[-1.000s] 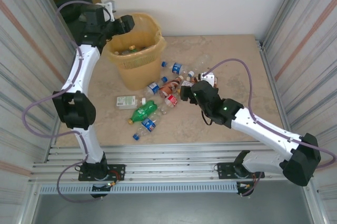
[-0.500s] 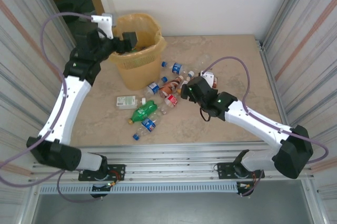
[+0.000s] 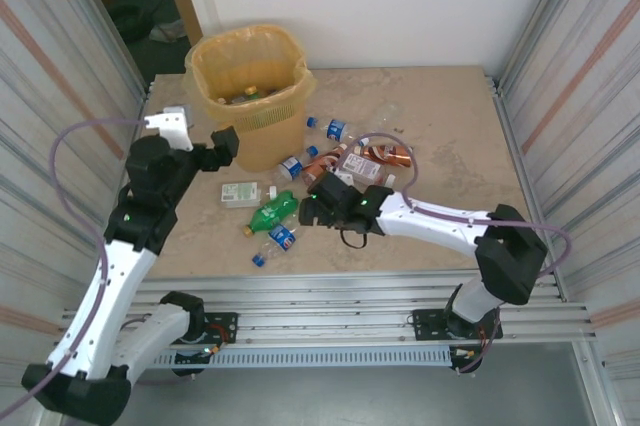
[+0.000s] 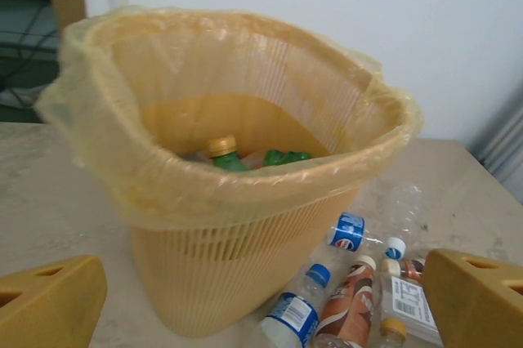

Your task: Put the plastic bottles in the bin

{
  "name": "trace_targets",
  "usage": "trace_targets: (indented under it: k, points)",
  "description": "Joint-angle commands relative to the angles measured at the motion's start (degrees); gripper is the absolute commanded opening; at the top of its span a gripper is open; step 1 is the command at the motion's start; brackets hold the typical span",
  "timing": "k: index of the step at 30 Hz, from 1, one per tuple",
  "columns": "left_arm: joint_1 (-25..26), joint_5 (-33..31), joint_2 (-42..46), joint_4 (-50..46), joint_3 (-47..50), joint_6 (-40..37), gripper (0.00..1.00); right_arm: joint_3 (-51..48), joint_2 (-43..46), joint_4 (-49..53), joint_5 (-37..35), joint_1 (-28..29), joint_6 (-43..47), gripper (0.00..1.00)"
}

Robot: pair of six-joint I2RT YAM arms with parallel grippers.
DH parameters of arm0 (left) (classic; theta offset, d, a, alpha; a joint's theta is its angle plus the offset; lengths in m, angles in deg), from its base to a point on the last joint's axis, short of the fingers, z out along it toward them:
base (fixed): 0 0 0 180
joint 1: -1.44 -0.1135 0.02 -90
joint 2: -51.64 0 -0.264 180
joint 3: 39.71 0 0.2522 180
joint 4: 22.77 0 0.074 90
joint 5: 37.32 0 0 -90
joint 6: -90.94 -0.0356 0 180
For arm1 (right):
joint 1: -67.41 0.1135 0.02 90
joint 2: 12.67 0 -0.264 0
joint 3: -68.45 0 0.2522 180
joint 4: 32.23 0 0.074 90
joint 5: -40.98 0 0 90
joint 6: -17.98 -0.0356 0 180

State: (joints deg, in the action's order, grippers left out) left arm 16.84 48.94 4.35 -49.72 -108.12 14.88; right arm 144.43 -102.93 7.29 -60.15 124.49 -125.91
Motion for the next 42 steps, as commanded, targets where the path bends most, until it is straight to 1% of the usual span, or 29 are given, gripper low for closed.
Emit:
trace_targets:
  k: [1,3,8,17,30,35,42]
  points:
    - [0.3,-6.1,3.7,2.8,3.3,2.1,0.99,2.3,-3.1,-1.2,3.9,2.0,-3.8,0.98]
    - [0.3,-7.0,4.9,2.4,4.4,1.9,0.99,3.1,-4.7,-2.0,4.9,3.1,-4.5,0.98]
    - [0.3,-7.4,6.0,0.9,5.0,1.4,0.99,7.2,-8.6,0.2,5.2,4.6,-5.5,0.98]
    - [0.2,-8.4,5.3,0.5,6.1,2.0,0.99,12.8,-15.7,1.9,9.0,4.6,-6.7,0.98]
    - [0.2,-8.3,4.8,1.2,7.3,2.8,0.99,15.9,-21.0,2.7,13.6,3.8,-6.9,0.98]
    - [-0.1,-7.9,4.8,1.3,7.6,2.9,0.99,17.2,-22.3,3.3,13.4,3.8,-6.3,0.98]
    - [-1.0,-6.4,4.3,1.8,8.1,3.8,0.99,21.8,-25.8,9.3,11.7,4.3,-5.4,0.98]
